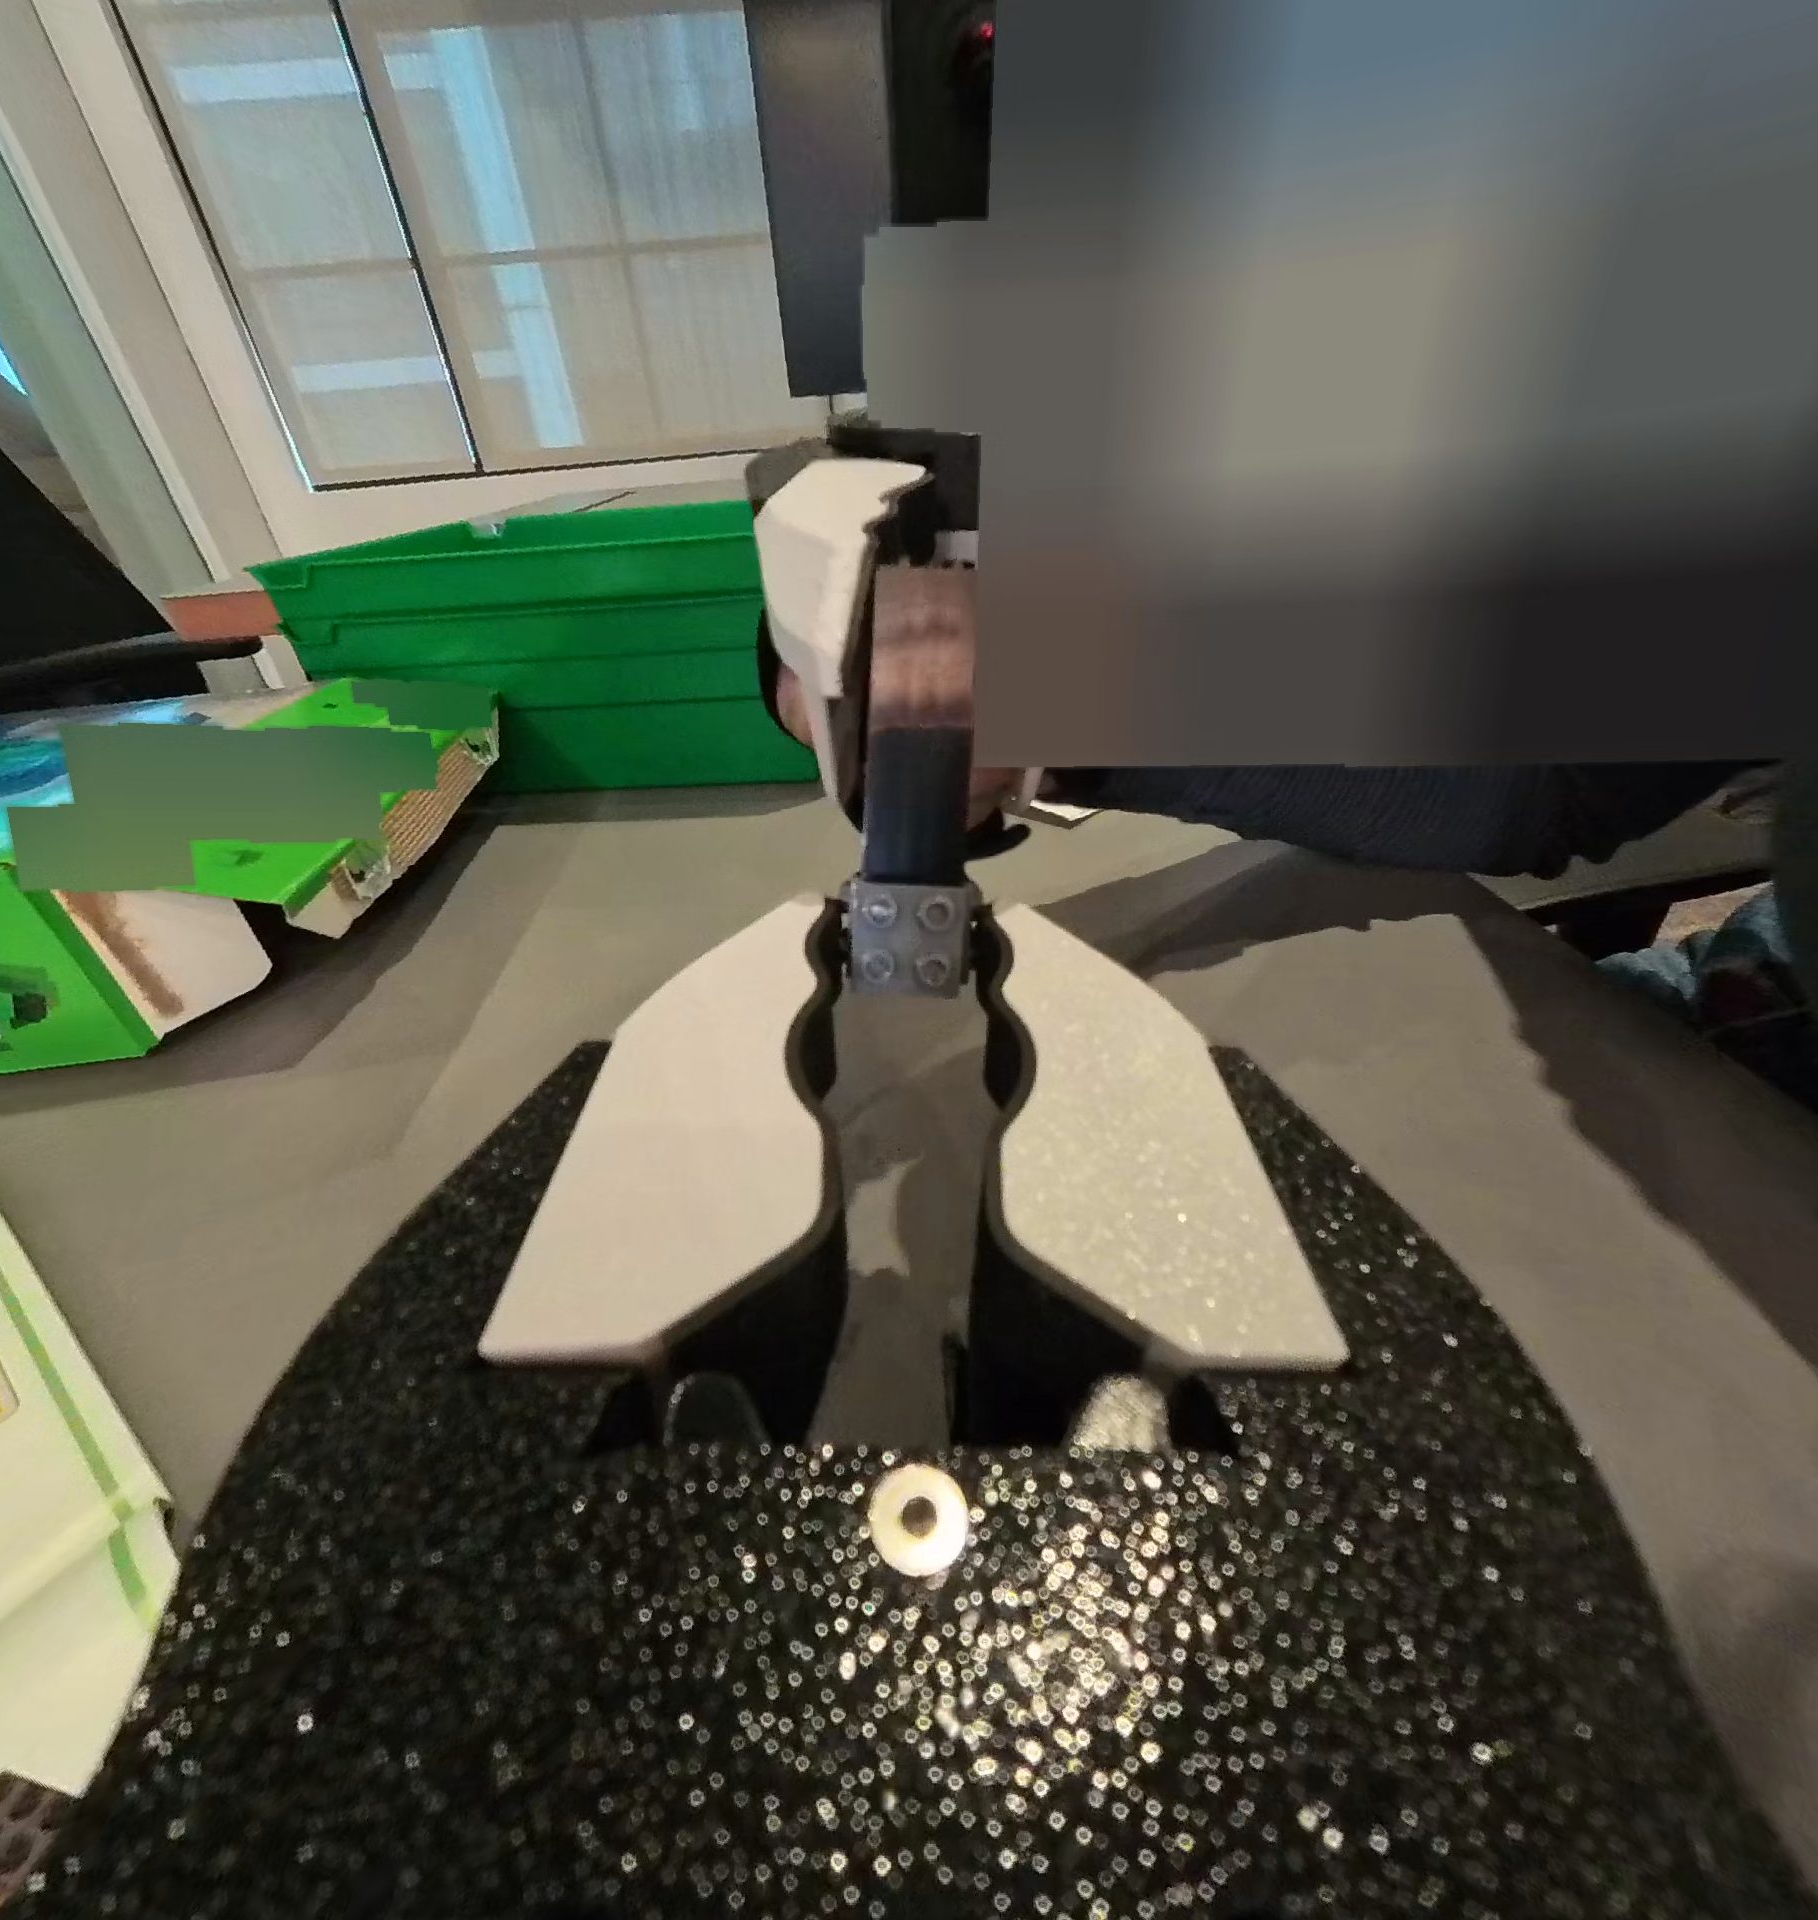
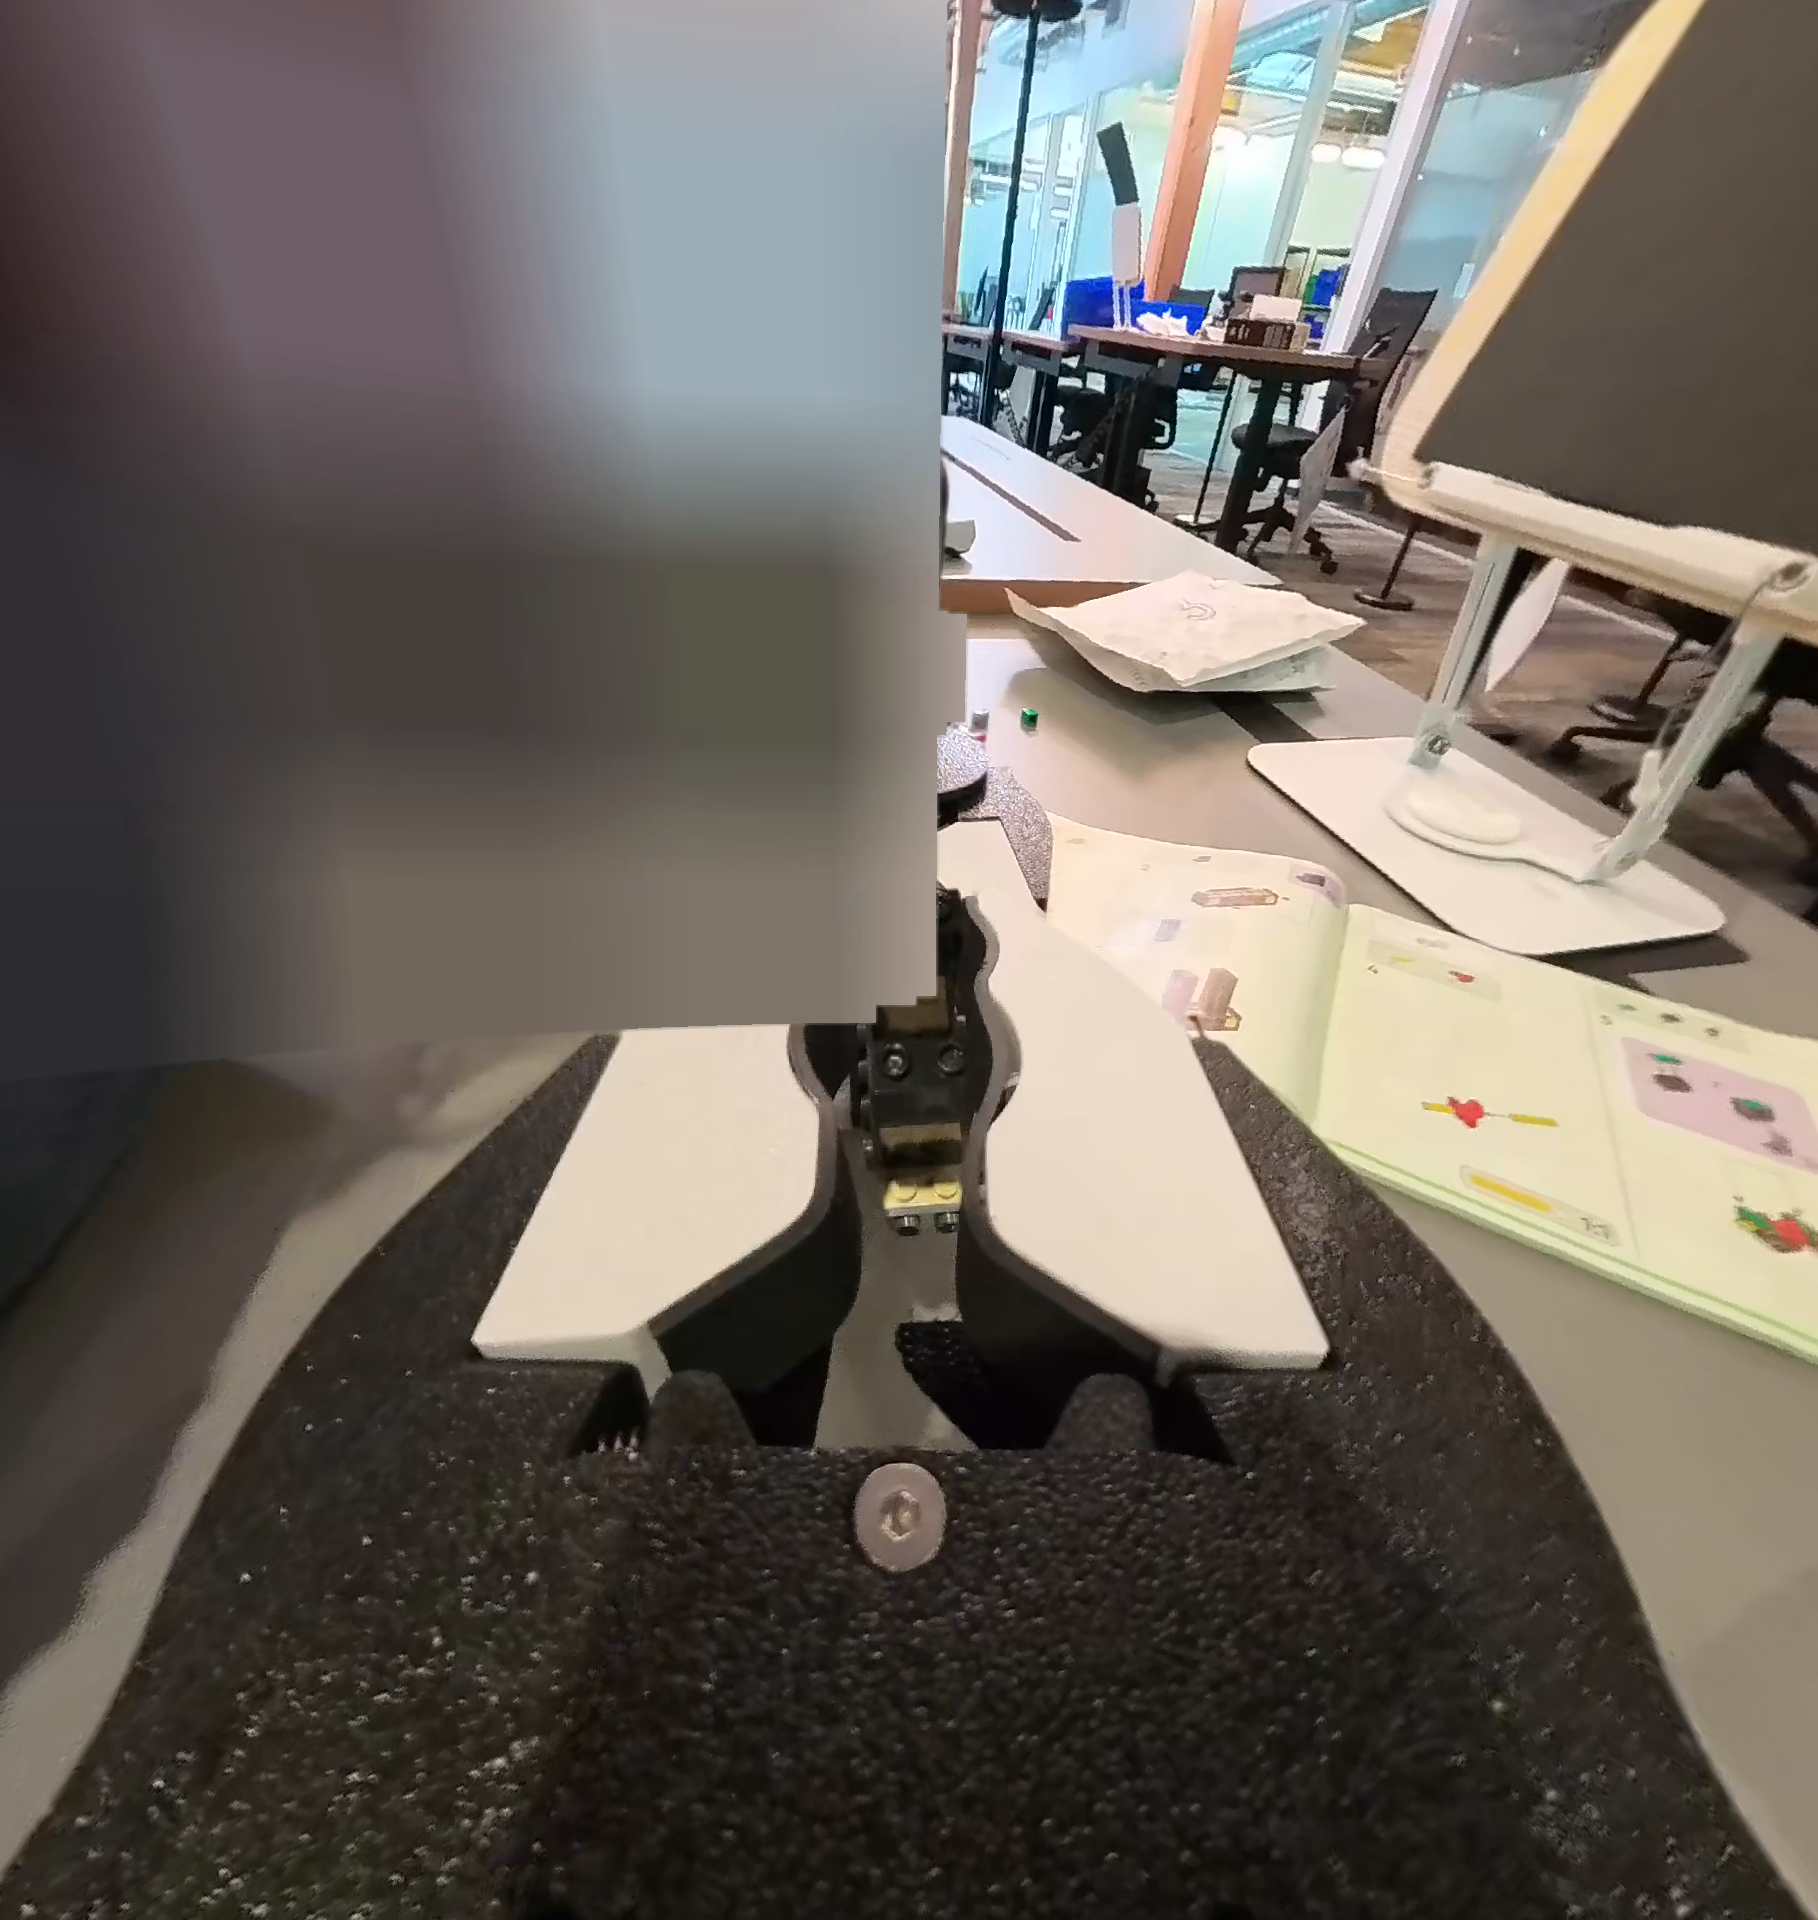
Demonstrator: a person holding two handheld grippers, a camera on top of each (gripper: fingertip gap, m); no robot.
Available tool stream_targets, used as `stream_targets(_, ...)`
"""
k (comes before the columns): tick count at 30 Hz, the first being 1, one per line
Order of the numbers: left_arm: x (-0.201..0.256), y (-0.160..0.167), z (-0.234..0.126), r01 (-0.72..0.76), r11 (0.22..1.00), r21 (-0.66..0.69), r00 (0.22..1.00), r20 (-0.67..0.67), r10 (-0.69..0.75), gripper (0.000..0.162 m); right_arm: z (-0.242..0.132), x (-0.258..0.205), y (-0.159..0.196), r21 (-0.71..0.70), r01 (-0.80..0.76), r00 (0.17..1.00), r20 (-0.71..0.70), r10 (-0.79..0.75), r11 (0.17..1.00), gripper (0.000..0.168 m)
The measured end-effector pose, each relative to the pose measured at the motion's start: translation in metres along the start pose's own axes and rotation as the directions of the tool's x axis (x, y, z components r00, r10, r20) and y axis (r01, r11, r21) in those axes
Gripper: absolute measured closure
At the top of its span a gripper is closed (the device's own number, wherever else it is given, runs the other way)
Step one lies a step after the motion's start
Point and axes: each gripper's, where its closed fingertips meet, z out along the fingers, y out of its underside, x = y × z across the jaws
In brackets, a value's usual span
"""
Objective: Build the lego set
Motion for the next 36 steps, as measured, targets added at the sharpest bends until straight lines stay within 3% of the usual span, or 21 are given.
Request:
stream_targets(9,-0.002,-0.002,0.001,0.014,1.0,0.008,1.0,-0.001,-0.014,0.138,-0.001,0.003,-0.002,0.02,0.001,1.0,-0.018,-0.001,1.0,0.151)
stream_targets(12,-0.005,-0.005,0.0,0.031,0.999,0.028,0.999,0.008,-0.031,0.138,-0.003,0.005,-0.008,0.039,0.056,0.997,-0.06,-0.053,0.998,0.113)
stream_targets(15,-0.009,-0.009,-0.004,0.053,0.995,0.086,0.998,0.031,-0.056,0.138,-0.017,0.015,-0.018,0.095,0.044,0.993,-0.116,-0.032,0.994,0.101)
stream_targets(21,-0.021,-0.025,-0.022,0.164,0.954,0.251,0.985,0.004,-0.17,0.137,-0.01,0.025,0.016,-0.009,-0.107,0.99,-0.097,0.106,0.994,0.116)
stream_targets(27,-0.013,-0.026,-0.019,0.131,0.964,0.231,0.991,-0.022,-0.13,0.137,0.005,0.017,0.024,-0.039,-0.101,0.993,-0.065,0.099,0.994,0.129)
stream_targets(30,-0.012,-0.025,-0.018,0.119,0.967,0.225,0.993,-0.015,-0.118,0.137,0.007,0.014,0.023,-0.036,-0.102,0.994,-0.042,0.101,0.994,0.145)
stream_targets(34,-0.013,-0.025,-0.017,0.091,0.97,0.227,0.995,0.006,-0.095,0.137,0.006,0.013,0.024,-0.043,-0.116,0.993,-0.03,0.115,0.992,0.146)
stream_targets(35,-0.014,-0.025,-0.017,0.081,0.97,0.228,0.996,0.018,-0.087,0.135,0.006,0.013,0.024,-0.041,-0.114,0.993,-0.026,0.113,0.993,0.146)
stream_targets(36,-0.017,-0.025,-0.016,0.072,0.97,0.23,0.995,0.045,-0.085,0.12,0.005,0.013,0.025,-0.045,-0.115,0.993,-0.022,0.114,0.992,0.146)
